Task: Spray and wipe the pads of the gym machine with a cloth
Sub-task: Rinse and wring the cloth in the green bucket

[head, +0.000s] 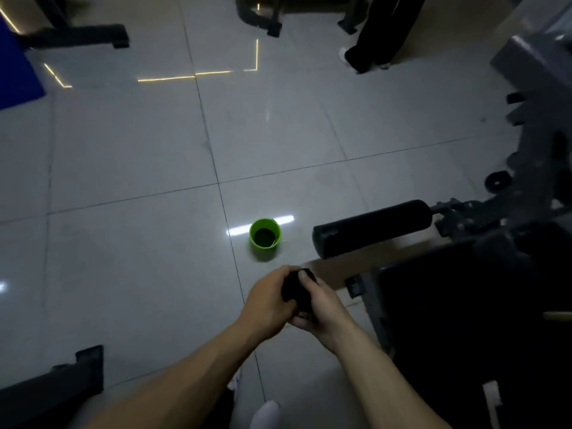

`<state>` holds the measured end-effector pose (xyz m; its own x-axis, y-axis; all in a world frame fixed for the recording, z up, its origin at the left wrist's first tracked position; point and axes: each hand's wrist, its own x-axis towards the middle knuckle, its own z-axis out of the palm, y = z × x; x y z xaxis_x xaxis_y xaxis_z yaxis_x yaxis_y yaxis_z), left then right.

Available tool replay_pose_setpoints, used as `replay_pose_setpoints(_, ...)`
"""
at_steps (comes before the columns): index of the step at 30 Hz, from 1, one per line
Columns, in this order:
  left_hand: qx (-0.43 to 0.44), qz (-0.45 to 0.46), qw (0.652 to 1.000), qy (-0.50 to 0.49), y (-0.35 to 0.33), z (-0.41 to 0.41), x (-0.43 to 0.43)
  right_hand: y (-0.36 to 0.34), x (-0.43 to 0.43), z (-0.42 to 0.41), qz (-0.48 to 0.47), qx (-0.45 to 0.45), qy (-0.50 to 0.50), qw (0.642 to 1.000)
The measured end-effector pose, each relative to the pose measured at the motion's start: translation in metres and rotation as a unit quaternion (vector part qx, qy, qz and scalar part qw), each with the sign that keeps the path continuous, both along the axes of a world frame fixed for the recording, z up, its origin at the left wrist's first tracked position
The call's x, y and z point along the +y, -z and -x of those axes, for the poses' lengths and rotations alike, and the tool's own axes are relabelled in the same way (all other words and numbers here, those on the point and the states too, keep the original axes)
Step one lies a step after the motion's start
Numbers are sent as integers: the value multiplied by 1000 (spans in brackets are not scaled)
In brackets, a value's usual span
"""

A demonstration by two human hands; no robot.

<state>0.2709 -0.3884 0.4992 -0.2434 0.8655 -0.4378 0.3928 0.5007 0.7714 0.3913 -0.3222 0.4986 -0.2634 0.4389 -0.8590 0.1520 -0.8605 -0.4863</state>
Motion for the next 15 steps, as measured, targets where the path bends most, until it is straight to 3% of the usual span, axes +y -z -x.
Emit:
replay_pose_setpoints(4, -72, 23, 997, -17, 123, 22, 10, 123, 14, 23, -45, -34, 44, 997)
replay_pose_setpoints(7, -127, 75, 980, -137, 228, 40, 24, 217, 27, 32, -48, -38, 117, 991)
replay_pose_setpoints(10, -198, 161, 928, -273, 336, 64, 49, 316, 43, 36, -49, -23, 176, 983)
replay_pose_setpoints(15, -154, 161, 932, -285, 498, 83, 106, 447, 63, 37, -60, 10, 219, 974)
